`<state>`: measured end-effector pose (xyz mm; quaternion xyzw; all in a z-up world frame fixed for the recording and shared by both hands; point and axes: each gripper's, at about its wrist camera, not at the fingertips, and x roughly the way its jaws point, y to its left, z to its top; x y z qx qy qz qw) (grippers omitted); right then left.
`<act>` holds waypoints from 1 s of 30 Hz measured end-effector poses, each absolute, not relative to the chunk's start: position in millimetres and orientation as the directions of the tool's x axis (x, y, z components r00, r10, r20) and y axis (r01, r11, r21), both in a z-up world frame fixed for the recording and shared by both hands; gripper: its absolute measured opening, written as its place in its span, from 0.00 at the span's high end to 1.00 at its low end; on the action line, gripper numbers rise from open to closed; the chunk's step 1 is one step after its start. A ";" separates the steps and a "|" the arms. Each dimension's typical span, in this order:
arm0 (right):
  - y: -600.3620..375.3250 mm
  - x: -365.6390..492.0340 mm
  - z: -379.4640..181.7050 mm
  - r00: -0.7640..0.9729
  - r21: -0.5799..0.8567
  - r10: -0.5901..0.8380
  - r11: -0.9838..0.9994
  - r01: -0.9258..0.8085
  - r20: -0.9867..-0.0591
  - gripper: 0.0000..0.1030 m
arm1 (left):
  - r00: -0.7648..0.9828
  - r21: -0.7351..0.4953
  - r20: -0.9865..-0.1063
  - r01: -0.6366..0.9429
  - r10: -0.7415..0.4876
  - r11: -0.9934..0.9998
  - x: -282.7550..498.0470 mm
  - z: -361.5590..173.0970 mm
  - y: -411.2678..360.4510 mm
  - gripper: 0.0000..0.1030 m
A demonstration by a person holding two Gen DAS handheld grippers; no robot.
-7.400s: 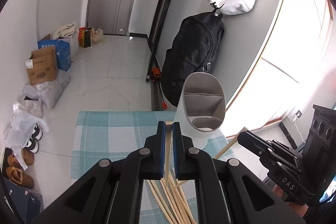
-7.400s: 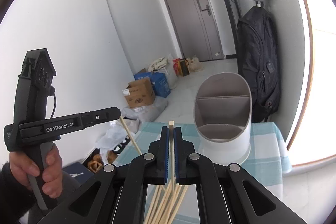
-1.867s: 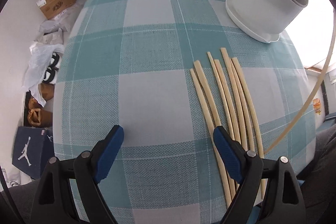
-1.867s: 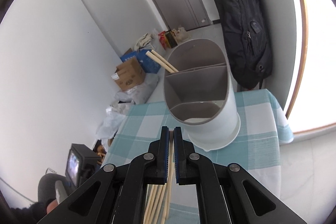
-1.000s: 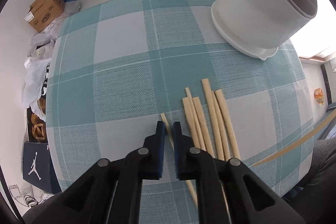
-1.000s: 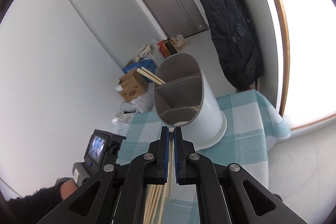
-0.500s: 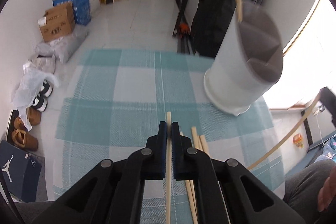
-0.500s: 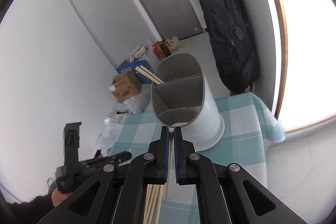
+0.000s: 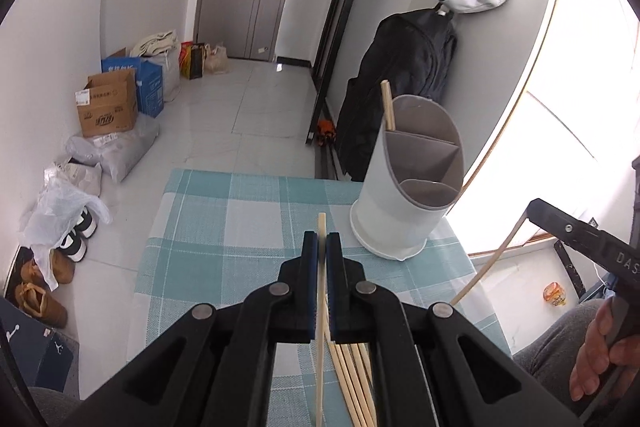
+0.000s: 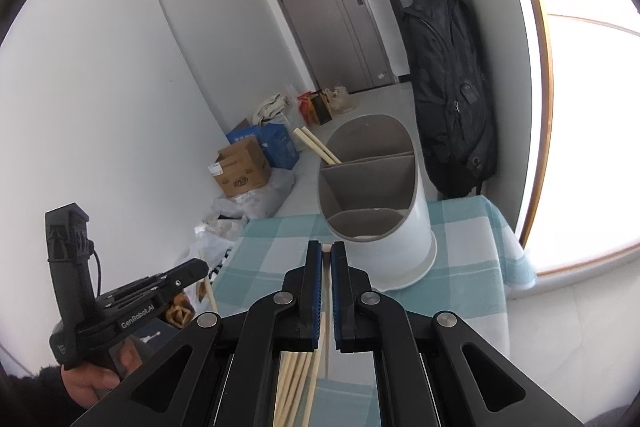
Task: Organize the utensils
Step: 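Lift both grippers' chopsticks and carry them over the utensil holder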
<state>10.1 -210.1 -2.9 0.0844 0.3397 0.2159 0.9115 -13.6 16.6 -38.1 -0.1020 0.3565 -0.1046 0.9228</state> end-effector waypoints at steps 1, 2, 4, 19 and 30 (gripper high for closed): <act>-208.9 9.0 -2.1 0.678 0.298 0.450 0.893 -0.337 -0.582 0.96 | 0.730 -0.262 -0.628 0.131 -0.272 0.956 -16.2 -35.9 15.6 1.00; -207.1 7.2 -1.5 0.679 0.296 0.450 0.893 -0.338 -0.580 0.96 | 0.737 -0.265 -0.616 0.138 -0.277 0.954 -19.1 -33.2 15.3 1.00; -204.3 4.7 -0.1 0.678 0.296 0.454 0.891 -0.344 -0.578 0.97 | 0.752 -0.271 -0.594 0.148 -0.287 0.951 -25.5 -26.5 14.3 1.00; -197.3 -1.2 20.5 0.706 0.264 0.445 0.896 -0.358 -0.551 0.97 | 0.780 -0.211 -0.552 0.212 -0.295 0.954 -31.8 9.0 -1.4 1.00; -204.7 19.7 76.3 0.711 0.274 0.471 0.882 -0.383 -0.522 0.97 | 0.777 -0.196 -0.527 0.282 -0.343 0.939 -12.0 67.1 -22.7 1.00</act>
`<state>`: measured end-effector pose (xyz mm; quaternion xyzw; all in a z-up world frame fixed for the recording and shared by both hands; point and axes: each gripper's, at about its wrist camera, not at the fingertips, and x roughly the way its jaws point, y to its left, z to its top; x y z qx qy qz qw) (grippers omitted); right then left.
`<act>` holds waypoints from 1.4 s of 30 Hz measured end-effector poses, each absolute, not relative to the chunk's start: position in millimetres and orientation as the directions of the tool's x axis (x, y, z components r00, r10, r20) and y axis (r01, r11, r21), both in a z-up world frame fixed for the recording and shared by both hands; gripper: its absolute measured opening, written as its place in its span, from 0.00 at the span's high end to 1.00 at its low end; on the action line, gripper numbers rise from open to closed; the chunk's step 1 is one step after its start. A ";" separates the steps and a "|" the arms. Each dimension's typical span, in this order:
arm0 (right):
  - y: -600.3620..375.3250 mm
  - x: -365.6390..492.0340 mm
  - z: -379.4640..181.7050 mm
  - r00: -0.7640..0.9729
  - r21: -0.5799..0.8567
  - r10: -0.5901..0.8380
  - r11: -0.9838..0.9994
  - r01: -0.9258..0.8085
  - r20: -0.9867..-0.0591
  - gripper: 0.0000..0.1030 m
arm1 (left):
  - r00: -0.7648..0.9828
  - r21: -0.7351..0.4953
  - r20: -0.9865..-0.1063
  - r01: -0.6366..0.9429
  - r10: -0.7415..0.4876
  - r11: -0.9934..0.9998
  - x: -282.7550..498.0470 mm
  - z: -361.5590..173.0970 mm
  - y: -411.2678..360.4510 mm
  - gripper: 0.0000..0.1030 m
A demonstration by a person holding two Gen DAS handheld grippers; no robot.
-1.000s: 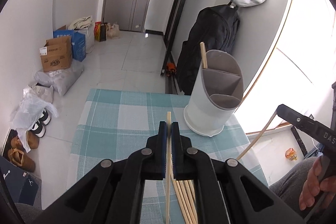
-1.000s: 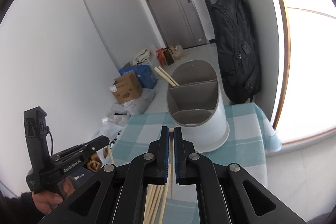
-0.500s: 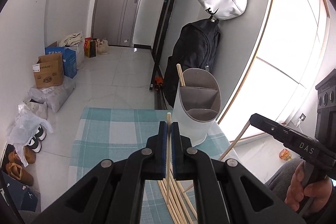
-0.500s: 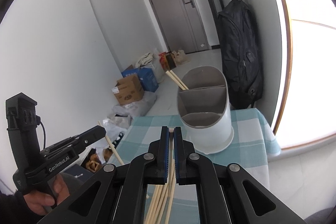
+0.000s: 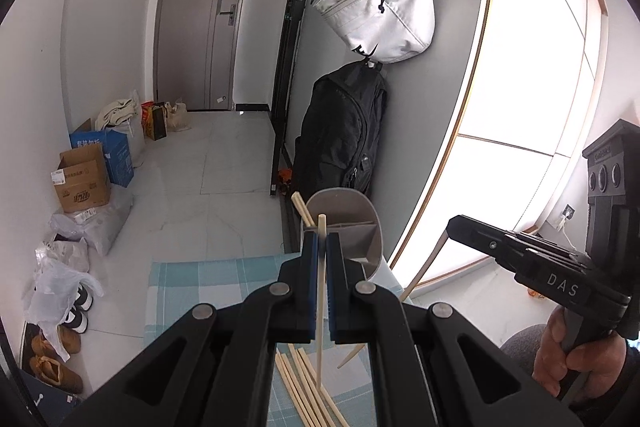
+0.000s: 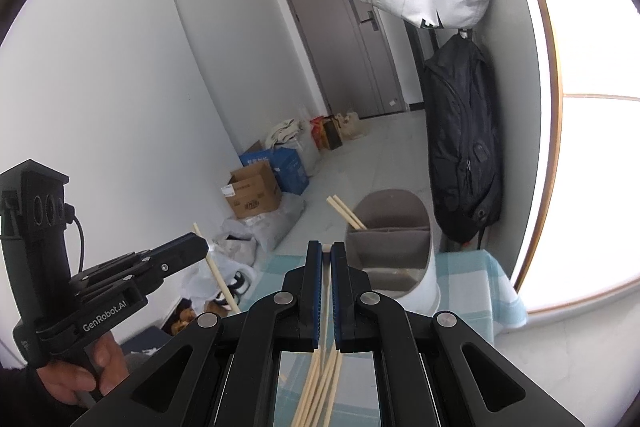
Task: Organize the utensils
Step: 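Lift both grippers' chopsticks and carry them over the utensil holder, then open the right gripper into the holder while the left gripper lowers its chopstick inside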
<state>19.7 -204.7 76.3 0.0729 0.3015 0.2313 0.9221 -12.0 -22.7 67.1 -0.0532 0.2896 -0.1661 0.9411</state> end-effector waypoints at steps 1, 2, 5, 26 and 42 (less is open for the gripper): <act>-206.1 23.9 81.5 0.711 0.277 0.471 0.882 -0.381 -0.522 0.97 | 0.776 -0.193 -0.525 0.291 -0.350 0.937 -7.5 73.1 -25.1 1.00; -207.7 28.3 86.3 0.713 0.280 0.471 0.882 -0.378 -0.519 0.97 | 0.780 -0.188 -0.519 0.297 -0.351 0.936 -3.0 78.9 -27.5 1.00; -212.2 41.5 99.3 0.720 0.284 0.466 0.885 -0.370 -0.515 0.97 | 0.784 -0.172 -0.508 0.314 -0.357 0.934 8.7 92.4 -35.1 1.00; -230.1 136.1 139.4 0.778 0.236 0.410 0.912 -0.336 -0.477 0.97 | 0.799 -0.174 -0.473 0.328 -0.372 0.928 100.8 119.8 -63.9 1.00; -236.5 177.6 102.7 0.777 0.217 0.389 0.921 -0.323 -0.495 0.96 | 0.784 -0.212 -0.500 0.300 -0.367 0.930 134.0 60.9 -63.9 1.00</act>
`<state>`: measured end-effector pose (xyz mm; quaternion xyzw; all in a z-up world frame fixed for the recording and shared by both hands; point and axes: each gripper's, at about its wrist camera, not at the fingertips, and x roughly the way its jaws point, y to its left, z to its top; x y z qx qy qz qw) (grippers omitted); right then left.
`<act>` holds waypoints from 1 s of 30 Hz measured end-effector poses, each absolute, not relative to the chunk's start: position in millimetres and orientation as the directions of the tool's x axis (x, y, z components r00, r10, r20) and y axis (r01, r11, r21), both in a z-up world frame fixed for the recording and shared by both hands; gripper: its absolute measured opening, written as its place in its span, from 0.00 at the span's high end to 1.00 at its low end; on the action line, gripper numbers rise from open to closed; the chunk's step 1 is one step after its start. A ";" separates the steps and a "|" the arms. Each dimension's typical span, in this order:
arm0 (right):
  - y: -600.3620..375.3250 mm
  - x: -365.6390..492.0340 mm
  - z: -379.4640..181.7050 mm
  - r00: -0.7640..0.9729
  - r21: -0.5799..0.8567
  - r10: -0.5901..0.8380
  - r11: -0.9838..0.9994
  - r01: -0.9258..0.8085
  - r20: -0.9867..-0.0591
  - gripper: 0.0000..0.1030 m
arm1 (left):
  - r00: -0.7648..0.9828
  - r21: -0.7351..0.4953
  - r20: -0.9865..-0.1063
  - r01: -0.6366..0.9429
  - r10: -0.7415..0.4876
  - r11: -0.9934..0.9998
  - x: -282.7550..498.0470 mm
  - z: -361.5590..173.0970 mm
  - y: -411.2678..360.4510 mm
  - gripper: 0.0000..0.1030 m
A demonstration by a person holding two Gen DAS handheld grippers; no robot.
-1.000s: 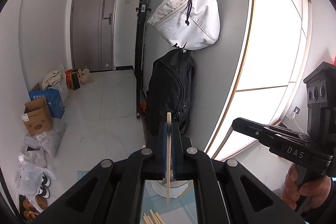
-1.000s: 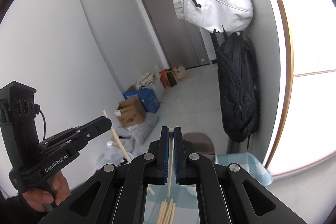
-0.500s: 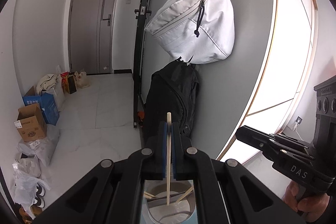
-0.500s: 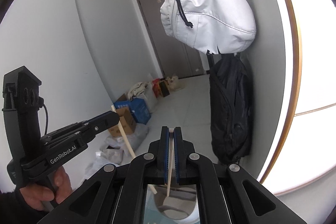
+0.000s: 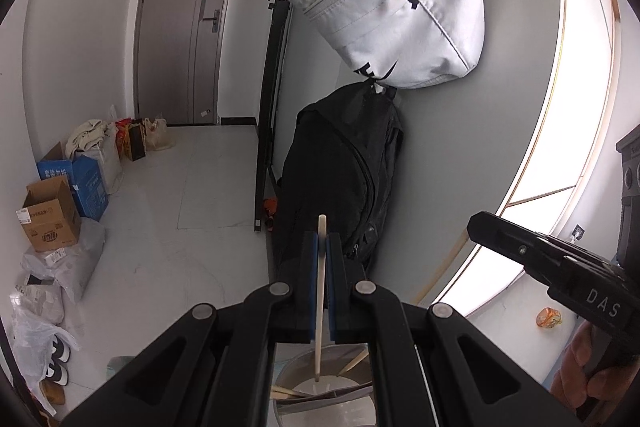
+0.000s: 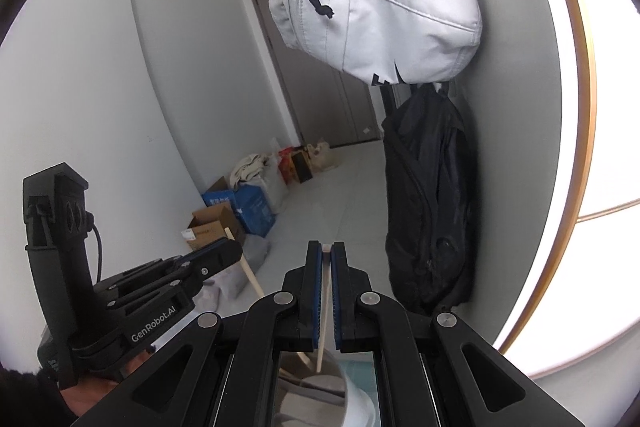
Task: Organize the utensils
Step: 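Open the right gripper into the holder while the left gripper lowers its chopstick inside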
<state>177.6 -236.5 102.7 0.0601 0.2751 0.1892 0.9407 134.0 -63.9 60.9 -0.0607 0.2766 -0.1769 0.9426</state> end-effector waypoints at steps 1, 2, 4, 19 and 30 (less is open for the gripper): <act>-235.1 178.9 98.5 0.771 0.215 0.389 0.921 -0.325 -0.504 0.96 | 0.777 -0.233 -0.500 0.304 -0.382 0.924 133.1 55.9 -61.4 1.00; -233.5 179.8 94.6 0.765 0.211 0.390 0.921 -0.328 -0.513 0.97 | 0.773 -0.240 -0.504 0.303 -0.385 0.922 134.3 52.4 -60.7 1.00; -230.2 181.2 88.2 0.757 0.197 0.385 0.922 -0.332 -0.528 0.96 | 0.759 -0.251 -0.520 0.302 -0.391 0.920 135.0 46.2 -60.5 1.00; -259.9 185.7 56.2 0.661 0.479 0.525 0.834 -0.275 -0.535 0.77 | 0.603 -0.362 -0.632 0.326 -0.487 0.873 137.6 31.0 -51.5 0.91; -276.9 145.0 58.0 0.707 0.466 0.462 0.860 -0.208 -0.536 0.47 | 0.716 -0.321 -0.601 0.191 -0.356 0.927 98.0 41.4 -21.1 0.41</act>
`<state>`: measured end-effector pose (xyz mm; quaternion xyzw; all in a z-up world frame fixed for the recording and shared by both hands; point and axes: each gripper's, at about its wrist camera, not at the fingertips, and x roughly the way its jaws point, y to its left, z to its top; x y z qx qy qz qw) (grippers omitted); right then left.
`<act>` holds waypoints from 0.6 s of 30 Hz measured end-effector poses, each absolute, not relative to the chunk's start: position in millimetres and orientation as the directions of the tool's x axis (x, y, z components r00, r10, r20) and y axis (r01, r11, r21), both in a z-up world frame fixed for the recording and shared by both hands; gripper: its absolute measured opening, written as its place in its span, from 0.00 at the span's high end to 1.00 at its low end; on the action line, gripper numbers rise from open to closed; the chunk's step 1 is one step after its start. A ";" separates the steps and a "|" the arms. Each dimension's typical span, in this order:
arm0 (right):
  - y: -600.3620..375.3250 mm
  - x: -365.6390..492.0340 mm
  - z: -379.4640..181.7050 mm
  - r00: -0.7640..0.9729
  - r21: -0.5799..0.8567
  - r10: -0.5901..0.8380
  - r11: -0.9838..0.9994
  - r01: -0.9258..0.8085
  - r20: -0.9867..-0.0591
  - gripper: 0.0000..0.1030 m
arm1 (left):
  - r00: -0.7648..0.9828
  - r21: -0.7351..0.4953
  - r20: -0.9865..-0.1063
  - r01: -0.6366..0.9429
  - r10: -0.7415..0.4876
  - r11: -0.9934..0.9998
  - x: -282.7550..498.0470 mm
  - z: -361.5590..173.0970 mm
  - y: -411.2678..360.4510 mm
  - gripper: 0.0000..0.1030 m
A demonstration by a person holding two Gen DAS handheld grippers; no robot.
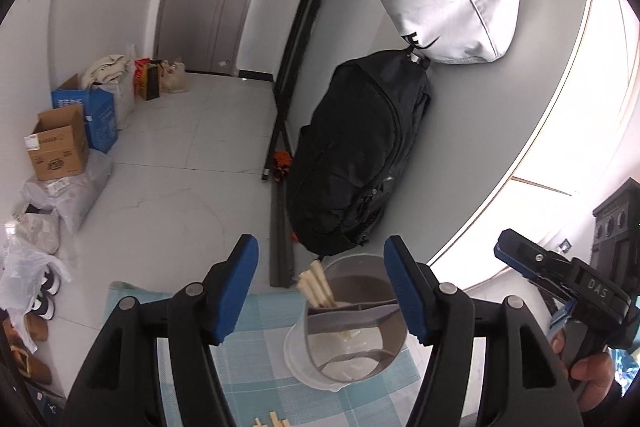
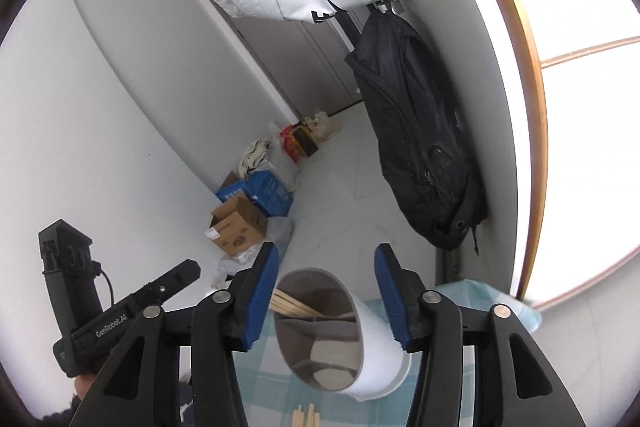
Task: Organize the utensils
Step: 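Open the right gripper into the holder while the left gripper lowers its chopstick inside, then withdraw both grippers from the holder and lower them toward the loose chopsticks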
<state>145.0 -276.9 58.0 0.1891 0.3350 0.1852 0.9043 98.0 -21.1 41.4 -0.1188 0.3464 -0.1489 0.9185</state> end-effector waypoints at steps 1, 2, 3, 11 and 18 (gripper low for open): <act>-275.0 140.0 59.9 0.714 0.457 0.454 0.865 -0.208 -0.533 0.43 | 0.718 -0.312 -0.605 0.181 -0.342 0.933 93.9 41.7 -20.4 0.41; -272.6 136.4 61.8 0.720 0.448 0.449 0.868 -0.212 -0.529 0.41 | 0.720 -0.306 -0.609 0.174 -0.333 0.936 90.0 42.0 -19.9 0.41; -269.7 131.0 64.2 0.729 0.431 0.440 0.876 -0.218 -0.525 0.40 | 0.722 -0.299 -0.612 0.168 -0.323 0.939 88.0 42.6 -19.3 0.41; -242.8 88.5 72.5 0.751 0.333 0.442 0.892 -0.307 -0.491 0.35 | 0.759 -0.228 -0.602 0.136 -0.250 0.964 57.0 45.0 -17.8 0.41; -220.7 56.8 63.5 0.760 0.275 0.439 0.897 -0.345 -0.480 0.29 | 0.781 -0.190 -0.589 0.118 -0.209 0.975 33.5 41.0 -15.6 0.32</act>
